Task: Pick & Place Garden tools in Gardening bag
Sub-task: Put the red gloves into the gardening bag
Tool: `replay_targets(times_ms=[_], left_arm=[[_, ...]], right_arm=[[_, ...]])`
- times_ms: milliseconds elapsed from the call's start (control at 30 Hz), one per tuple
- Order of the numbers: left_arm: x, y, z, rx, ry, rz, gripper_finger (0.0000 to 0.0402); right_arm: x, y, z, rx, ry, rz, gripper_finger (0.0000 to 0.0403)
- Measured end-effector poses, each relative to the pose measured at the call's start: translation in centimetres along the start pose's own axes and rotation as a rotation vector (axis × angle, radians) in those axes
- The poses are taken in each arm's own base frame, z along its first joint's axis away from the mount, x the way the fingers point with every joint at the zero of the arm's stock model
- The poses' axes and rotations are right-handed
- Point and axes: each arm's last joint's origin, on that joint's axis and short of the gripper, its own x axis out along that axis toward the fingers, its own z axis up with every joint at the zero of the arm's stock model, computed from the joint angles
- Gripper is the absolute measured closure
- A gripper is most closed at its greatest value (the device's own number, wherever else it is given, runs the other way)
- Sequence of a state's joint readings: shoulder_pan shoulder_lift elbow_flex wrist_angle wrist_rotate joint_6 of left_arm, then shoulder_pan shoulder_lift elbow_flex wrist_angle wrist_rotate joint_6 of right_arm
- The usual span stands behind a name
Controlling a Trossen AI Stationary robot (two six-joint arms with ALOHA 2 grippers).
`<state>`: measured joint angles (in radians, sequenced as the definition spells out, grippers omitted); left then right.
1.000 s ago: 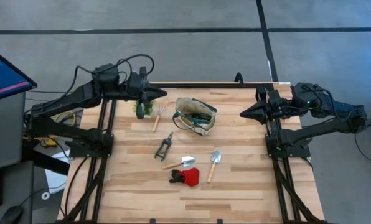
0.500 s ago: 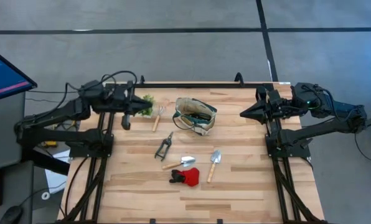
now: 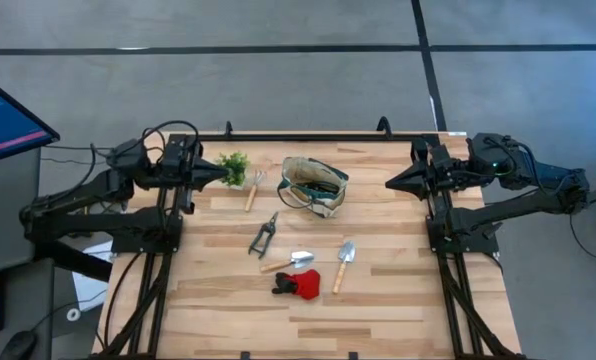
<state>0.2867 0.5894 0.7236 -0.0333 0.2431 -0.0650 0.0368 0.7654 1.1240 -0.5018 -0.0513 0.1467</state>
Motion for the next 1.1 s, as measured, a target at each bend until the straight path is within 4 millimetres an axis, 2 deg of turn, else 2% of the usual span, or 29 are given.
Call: replay_targets(times_ms=[367,700,833,1100], left_arm=[[0.1,0.1,-1.1,-0.009,0.022,0.009,0.0399],[0.1,0.1,-1.1,-0.006,0.023,0.008,0.0399],[0.1,0.1,-1.1,-0.007,0.026,0.009,0.0399],[0.1,0.1,-1.1,-0.006,0.025,0.008,0.0399]], right_arm=[[0.0,0.0,0.0,-0.052,0.002,0.0,0.0403],[0.3,-0.1,-0.6,-0.049,0.068,-0.008,0.0403],[1.0,-0.2,-1.2,-0.045,0.137,-0.017,0.0403],[3.7,-0.5,-1.9,-0.04,0.217,-0.026,0.0403]])
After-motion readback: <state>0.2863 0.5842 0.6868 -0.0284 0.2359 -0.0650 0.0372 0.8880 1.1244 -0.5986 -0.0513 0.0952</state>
